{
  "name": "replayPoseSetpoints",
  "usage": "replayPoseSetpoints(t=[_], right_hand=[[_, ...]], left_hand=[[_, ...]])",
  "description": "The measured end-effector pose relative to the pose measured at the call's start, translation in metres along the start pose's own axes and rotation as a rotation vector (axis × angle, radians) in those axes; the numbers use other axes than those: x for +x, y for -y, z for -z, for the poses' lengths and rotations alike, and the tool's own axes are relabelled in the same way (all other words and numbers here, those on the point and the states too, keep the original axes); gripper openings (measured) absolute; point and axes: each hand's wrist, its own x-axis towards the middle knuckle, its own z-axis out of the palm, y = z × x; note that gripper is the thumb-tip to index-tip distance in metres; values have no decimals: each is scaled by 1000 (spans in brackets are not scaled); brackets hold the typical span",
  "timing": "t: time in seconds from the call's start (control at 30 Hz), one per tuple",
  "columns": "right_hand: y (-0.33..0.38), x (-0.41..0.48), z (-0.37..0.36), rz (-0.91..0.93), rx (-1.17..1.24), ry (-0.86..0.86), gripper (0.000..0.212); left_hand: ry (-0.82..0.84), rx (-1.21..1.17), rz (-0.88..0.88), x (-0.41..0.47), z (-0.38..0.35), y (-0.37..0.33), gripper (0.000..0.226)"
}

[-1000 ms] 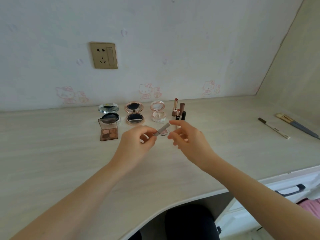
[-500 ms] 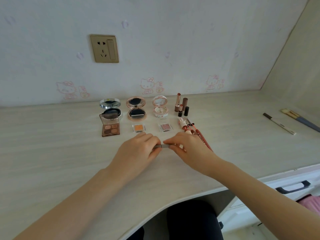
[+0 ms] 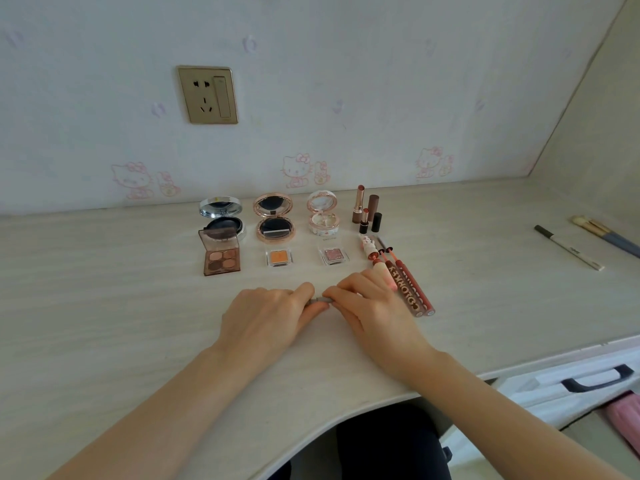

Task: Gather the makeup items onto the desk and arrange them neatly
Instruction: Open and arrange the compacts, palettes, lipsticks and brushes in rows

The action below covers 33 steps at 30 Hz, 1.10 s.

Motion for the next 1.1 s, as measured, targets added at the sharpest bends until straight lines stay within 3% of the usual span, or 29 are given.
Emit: replayPoseSetpoints(t=[0.93,1.03,1.1], right_hand=[[0,-4,9,-350,18,-149,17],[1,-4,10,-372,70,-127,15],[2,-3,11,-392,88,-113,14]], left_hand=[[11,-195,47,-2,5,9,35],[-55,-321,106,-1,8,7,21],[-100,-503,234,0,13,3,23]])
